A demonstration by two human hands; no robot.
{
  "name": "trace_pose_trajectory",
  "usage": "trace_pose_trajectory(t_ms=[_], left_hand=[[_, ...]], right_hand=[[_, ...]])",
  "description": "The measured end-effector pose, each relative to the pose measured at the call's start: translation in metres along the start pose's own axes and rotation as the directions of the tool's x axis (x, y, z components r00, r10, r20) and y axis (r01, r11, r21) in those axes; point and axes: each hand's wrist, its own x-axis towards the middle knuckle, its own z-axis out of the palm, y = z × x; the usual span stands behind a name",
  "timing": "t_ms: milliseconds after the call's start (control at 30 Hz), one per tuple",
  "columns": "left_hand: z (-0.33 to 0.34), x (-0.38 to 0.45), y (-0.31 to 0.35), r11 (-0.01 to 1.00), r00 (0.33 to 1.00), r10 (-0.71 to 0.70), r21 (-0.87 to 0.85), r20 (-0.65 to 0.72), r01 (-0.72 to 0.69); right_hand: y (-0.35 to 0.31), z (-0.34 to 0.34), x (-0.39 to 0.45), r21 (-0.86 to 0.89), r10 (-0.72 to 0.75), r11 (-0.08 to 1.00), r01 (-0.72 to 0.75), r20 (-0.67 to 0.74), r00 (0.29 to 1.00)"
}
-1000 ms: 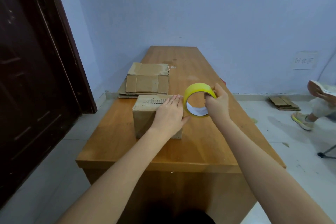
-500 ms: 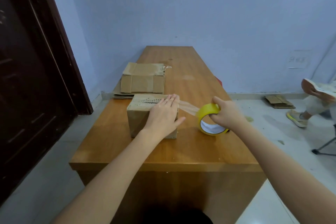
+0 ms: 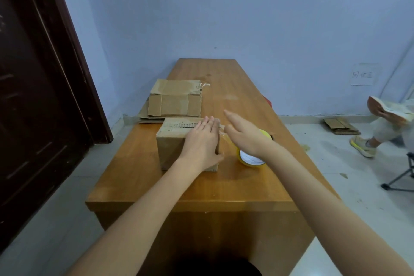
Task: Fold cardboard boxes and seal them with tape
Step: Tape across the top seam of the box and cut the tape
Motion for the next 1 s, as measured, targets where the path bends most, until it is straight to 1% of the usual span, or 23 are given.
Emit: trace_pose_trajectory(t_ms=[33,100,233,400,533,600,667,767,833,867,933,967,1000], left_hand=[[0.0,0.0,0.0,1.0,1.0,-0.002,0.0,0.009,0.002],[0.0,-0.001,0.0,1.0,1.0,-0.007,-0.002,0.028,0.007],[0.002,0.0,0.001,1.0,0.999,-0.019,-0.007,0.026,0.019],[0.004,0.002,-0.001,0.999,0.999,-0.044,-0.029,0.022,0.045],[0.002,0.002,-0.002,0.997,0.999,-0.032,-0.067,0.025,0.034],[0.0,0.002,-0.002,0.997,0.999,-0.031,-0.075,0.019,0.032],[0.0,0.003,-0.003,0.996,1.0,-0.027,-0.084,0.006,0.028],[-0.001,0.001,-0.002,0.997,1.0,-0.021,-0.077,0.011,0.022],[-0.003,0.0,-0.002,0.999,0.999,-0.006,-0.04,0.037,0.007],[-0.005,0.0,-0.003,1.0,0.998,0.006,-0.019,0.058,-0.005],[-0.012,0.002,-0.008,0.998,0.993,0.048,0.035,0.105,-0.052],[-0.015,0.003,-0.01,0.995,0.99,0.068,0.064,0.122,-0.076],[-0.018,0.003,-0.012,0.992,0.988,0.08,0.09,0.134,-0.092]], right_hand=[[-0.005,0.01,0.0,0.07,0.023,0.997,-0.025,0.029,0.999],[-0.004,0.027,0.001,0.13,0.055,0.99,-0.062,0.061,0.997],[0.003,0.047,0.006,0.055,0.098,0.993,-0.102,0.067,0.993],[0.005,0.053,0.01,0.052,0.138,0.988,-0.143,0.078,0.987],[0.005,0.061,0.01,0.016,0.149,0.989,-0.149,0.001,0.989],[0.004,0.066,0.011,0.039,0.155,0.987,-0.154,-0.025,0.988],[0.004,0.069,0.01,0.093,0.165,0.982,-0.162,-0.025,0.986],[0.007,0.069,0.013,0.217,0.234,0.95,-0.227,-0.008,0.972],[0.007,0.066,0.013,0.416,0.332,0.861,-0.294,-0.022,0.943],[0.007,0.063,0.014,0.487,0.338,0.825,-0.286,-0.021,0.941],[0.006,0.055,0.014,0.664,0.339,0.692,-0.282,0.045,0.94],[0.005,0.052,0.012,0.681,0.308,0.688,-0.251,0.04,0.951],[0.004,0.05,0.01,0.663,0.267,0.72,-0.206,0.01,0.964]])
